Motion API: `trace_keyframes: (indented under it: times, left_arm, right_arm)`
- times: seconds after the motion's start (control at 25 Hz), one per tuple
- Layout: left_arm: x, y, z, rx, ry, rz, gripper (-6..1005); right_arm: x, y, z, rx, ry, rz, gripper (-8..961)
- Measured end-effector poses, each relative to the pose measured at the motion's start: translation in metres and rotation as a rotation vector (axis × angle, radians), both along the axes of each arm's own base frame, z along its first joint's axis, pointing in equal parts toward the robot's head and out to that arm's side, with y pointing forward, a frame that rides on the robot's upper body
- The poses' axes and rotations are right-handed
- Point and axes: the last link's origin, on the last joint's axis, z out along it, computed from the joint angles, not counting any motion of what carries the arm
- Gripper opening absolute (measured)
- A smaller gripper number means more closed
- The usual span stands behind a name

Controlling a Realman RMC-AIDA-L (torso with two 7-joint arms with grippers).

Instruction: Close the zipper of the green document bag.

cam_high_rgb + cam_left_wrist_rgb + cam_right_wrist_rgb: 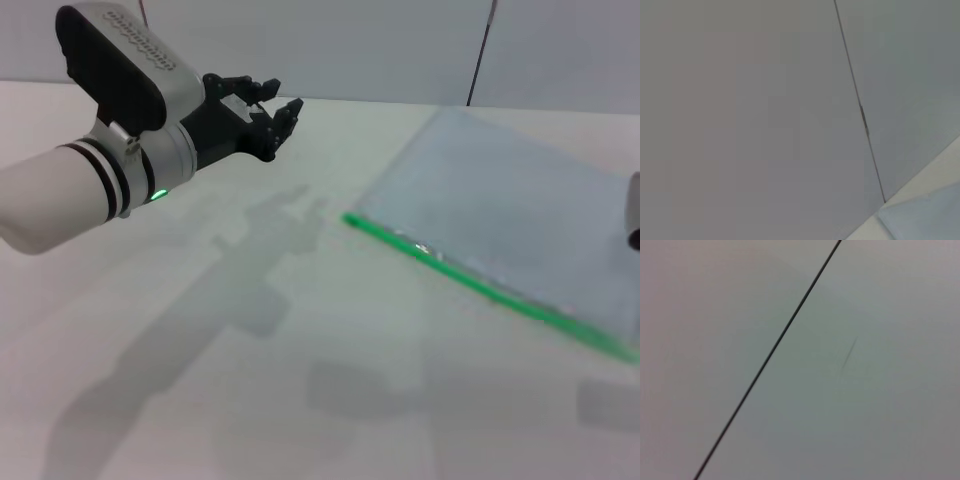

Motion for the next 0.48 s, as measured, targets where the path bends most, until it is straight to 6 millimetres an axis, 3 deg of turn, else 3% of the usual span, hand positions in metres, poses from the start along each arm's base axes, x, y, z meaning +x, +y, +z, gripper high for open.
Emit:
trace_keyframes:
  times: [0.2,0.44,0.48]
  left_arm:
    - [0.000,-0.001,0.003,0.019,-0.064,0.015,243]
    - [-0.007,-0.016,0.013,0.088,-0.187,-0.024,472]
    - [-0.009,-0.020,0.014,0.104,-0.202,-0.043,471]
  right_arm:
    - [0.002,-0.003,-0.004,0.024,0.057,0.020,441]
    - [0.019,0.000,-0.008,-0.010,0.222,0.020,479]
    - [0.022,0.002,-0.010,-0.020,0.238,0.019,479]
